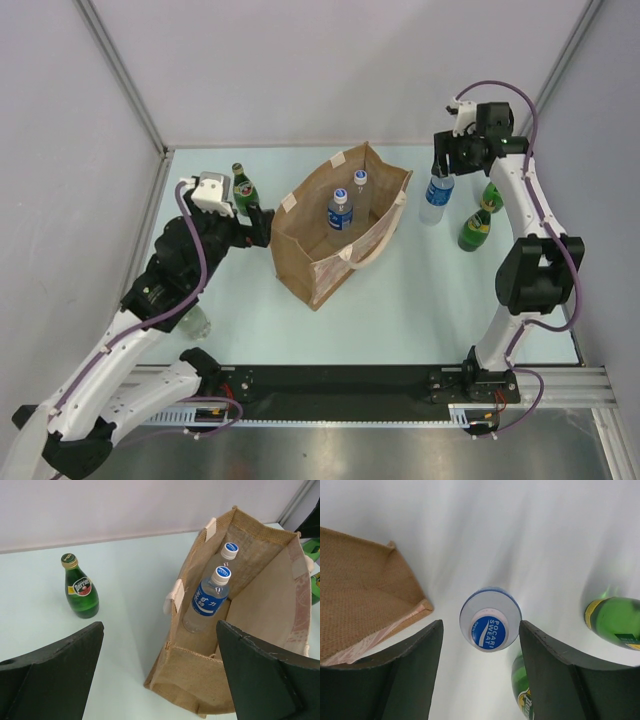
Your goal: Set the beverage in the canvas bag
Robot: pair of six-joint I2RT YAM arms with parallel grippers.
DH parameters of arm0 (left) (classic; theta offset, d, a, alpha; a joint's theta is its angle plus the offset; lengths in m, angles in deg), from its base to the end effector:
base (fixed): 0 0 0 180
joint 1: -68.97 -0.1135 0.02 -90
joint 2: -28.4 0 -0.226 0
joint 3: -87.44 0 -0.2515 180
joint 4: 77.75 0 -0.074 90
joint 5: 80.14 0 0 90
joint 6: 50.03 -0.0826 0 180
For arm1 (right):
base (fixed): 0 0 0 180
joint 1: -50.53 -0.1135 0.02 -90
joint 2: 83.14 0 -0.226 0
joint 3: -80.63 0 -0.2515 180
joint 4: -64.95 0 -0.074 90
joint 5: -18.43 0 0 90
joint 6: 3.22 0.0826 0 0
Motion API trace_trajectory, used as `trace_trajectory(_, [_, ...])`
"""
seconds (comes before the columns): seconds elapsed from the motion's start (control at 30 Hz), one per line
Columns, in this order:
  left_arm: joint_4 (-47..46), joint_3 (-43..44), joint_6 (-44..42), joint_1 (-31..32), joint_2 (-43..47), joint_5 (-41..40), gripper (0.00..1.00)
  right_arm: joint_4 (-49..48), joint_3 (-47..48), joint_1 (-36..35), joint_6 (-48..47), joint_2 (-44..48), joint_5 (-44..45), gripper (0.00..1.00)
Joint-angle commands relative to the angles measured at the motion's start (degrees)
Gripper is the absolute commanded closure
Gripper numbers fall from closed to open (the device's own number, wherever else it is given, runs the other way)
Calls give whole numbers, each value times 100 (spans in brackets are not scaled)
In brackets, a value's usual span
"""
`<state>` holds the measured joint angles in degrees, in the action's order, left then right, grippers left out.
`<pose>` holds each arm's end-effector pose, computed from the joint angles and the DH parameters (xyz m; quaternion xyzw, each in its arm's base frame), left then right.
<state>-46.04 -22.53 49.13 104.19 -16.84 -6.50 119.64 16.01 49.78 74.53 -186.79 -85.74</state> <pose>0.2106 -0.1202 0.3610 0.0751 0.7431 -0.1493 0.6480 0.4320 0.0259 0.2792 -0.1519 0.8985 0.0728 0.4054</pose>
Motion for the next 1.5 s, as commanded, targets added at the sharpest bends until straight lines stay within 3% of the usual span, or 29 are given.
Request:
trace_trajectory(0.0, [194, -15, 234, -33, 225, -289, 0, -2, 257, 31, -76, -154, 55, 33])
trace_trajectory(0.6, [476, 11, 287, -33, 296, -368, 0, 86, 204, 23, -102, -243, 38, 45])
trace_trajectory(0.8, [555, 73, 349, -33, 305, -403, 0, 157, 266, 31, -190, -287, -50, 60])
trace_trajectory(0.9, [661, 143, 428, -42, 270, -403, 0, 183, 380, 31, -242, -225, -129, 80])
trace_trajectory(0.93, [687, 186, 445, -42, 261, -403, 0, 183, 415, 31, -286, -173, -156, 91])
trace_trajectory(1.0, [749, 213, 463, -42, 252, -394, 0, 192, 555, 31, -357, -33, -182, 99])
trace_trajectory(1.47, [898, 275, 481, -42, 322, -412, 0, 166, 1434, 31, -1060, 961, -516, 100])
